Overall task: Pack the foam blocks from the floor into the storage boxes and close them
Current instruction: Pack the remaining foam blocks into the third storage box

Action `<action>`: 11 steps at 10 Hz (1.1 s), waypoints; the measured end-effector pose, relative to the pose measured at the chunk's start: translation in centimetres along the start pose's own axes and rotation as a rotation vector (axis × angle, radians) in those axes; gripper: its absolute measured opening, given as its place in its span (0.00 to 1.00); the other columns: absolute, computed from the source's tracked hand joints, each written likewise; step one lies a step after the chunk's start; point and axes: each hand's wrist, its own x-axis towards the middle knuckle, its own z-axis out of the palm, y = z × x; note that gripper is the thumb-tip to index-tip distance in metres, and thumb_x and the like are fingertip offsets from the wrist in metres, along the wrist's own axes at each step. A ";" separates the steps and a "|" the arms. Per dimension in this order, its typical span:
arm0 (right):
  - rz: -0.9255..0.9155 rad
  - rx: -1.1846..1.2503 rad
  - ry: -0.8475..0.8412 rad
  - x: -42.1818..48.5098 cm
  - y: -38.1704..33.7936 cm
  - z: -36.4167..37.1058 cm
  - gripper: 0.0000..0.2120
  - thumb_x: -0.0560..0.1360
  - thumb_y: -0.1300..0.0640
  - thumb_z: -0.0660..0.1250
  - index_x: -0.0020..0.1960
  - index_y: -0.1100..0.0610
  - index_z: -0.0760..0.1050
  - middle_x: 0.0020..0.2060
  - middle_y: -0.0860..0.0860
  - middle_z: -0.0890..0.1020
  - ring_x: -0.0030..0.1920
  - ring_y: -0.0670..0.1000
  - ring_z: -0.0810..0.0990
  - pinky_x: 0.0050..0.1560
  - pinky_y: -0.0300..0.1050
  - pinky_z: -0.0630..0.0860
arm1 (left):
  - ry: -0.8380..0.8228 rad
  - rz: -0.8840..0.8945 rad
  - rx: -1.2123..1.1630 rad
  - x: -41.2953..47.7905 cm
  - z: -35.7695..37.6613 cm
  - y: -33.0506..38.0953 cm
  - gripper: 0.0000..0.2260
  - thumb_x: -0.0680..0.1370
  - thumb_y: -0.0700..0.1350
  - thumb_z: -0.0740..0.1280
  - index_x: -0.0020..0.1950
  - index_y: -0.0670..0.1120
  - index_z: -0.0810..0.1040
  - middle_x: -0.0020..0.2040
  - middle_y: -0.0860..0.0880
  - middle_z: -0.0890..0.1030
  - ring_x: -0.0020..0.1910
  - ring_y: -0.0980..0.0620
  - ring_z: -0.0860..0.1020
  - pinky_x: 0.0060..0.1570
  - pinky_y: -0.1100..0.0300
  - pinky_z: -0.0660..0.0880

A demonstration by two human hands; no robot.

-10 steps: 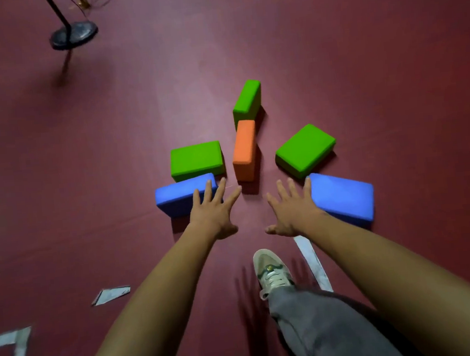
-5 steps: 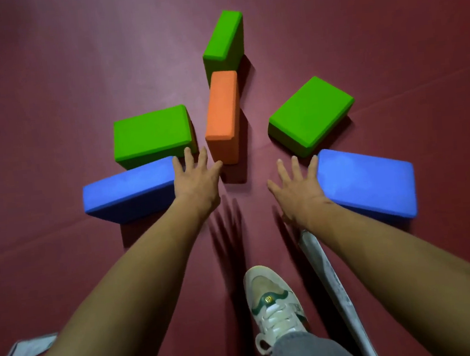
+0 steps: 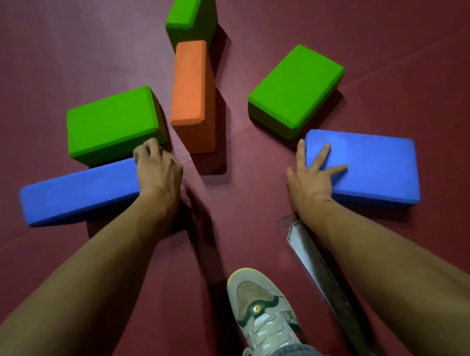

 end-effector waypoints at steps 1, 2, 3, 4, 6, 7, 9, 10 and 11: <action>0.004 -0.029 0.034 0.2 0.8 0.2 0.23 0.82 0.65 0.51 0.76 0.60 0.64 0.80 0.60 0.38 0.71 0.84 0.47 0.57 0.83 0.66 | 0.094 0.049 -0.036 -0.2 -1.6 0.6 0.15 0.81 0.43 0.59 0.66 0.47 0.77 0.60 0.47 0.77 0.61 0.43 0.69 0.53 0.55 0.66; -0.049 -0.103 0.058 -0.1 0.9 0.0 0.23 0.81 0.68 0.52 0.75 0.63 0.65 0.80 0.63 0.43 0.69 0.86 0.50 0.55 0.83 0.67 | 0.145 0.067 -0.094 -0.7 -3.0 1.5 0.13 0.80 0.48 0.61 0.63 0.51 0.80 0.60 0.46 0.75 0.60 0.43 0.68 0.53 0.54 0.66; -0.144 -0.172 0.101 -0.7 1.4 -0.6 0.23 0.81 0.68 0.51 0.75 0.64 0.65 0.79 0.65 0.50 0.67 0.87 0.52 0.55 0.83 0.67 | 0.176 0.095 -0.125 -1.1 -3.9 1.8 0.12 0.81 0.48 0.61 0.61 0.51 0.81 0.59 0.46 0.74 0.60 0.43 0.68 0.53 0.52 0.67; -0.236 -0.199 0.196 -1.8 2.5 -2.6 0.22 0.82 0.65 0.51 0.74 0.63 0.67 0.79 0.66 0.53 0.68 0.84 0.56 0.56 0.81 0.67 | 0.187 0.109 -0.152 -1.8 -5.0 1.6 0.12 0.81 0.48 0.61 0.60 0.51 0.81 0.59 0.45 0.75 0.61 0.42 0.68 0.54 0.53 0.67; -0.276 -0.032 0.321 -4.6 4.2 -8.4 0.27 0.74 0.52 0.66 0.71 0.59 0.67 0.78 0.65 0.54 0.66 0.73 0.66 0.56 0.71 0.71 | 0.232 0.104 -0.162 -4.3 -9.4 -0.7 0.17 0.80 0.51 0.62 0.66 0.47 0.76 0.64 0.43 0.73 0.64 0.42 0.68 0.56 0.53 0.66; -0.194 0.015 0.332 -6.2 5.3 -10.8 0.34 0.71 0.50 0.69 0.73 0.57 0.63 0.77 0.69 0.53 0.66 0.69 0.65 0.60 0.70 0.68 | 0.218 0.106 -0.145 -6.2 -11.3 -2.5 0.19 0.80 0.52 0.63 0.68 0.47 0.74 0.65 0.44 0.74 0.64 0.43 0.68 0.56 0.55 0.66; -0.173 0.016 0.397 -10.6 8.7 -16.8 0.42 0.72 0.49 0.69 0.79 0.57 0.53 0.66 0.61 0.69 0.65 0.62 0.65 0.64 0.66 0.65 | 0.158 0.042 -0.258 -11.1 -14.3 -8.5 0.20 0.78 0.59 0.65 0.66 0.52 0.75 0.63 0.45 0.74 0.62 0.45 0.70 0.49 0.55 0.63; -0.139 0.078 0.447 -13.7 10.2 -20.8 0.33 0.71 0.49 0.70 0.73 0.57 0.63 0.63 0.57 0.71 0.63 0.59 0.67 0.63 0.65 0.66 | 0.123 0.003 -0.283 -14.2 -15.7 -12.0 0.23 0.77 0.57 0.68 0.69 0.51 0.71 0.64 0.44 0.73 0.62 0.44 0.70 0.54 0.55 0.67; -0.155 0.124 0.501 -16.9 12.2 -24.7 0.27 0.72 0.52 0.69 0.68 0.57 0.67 0.61 0.55 0.72 0.63 0.59 0.68 0.65 0.68 0.64 | 0.143 -0.040 -0.291 -17.8 -17.3 -15.7 0.31 0.71 0.59 0.73 0.68 0.46 0.69 0.62 0.43 0.72 0.59 0.44 0.72 0.50 0.54 0.68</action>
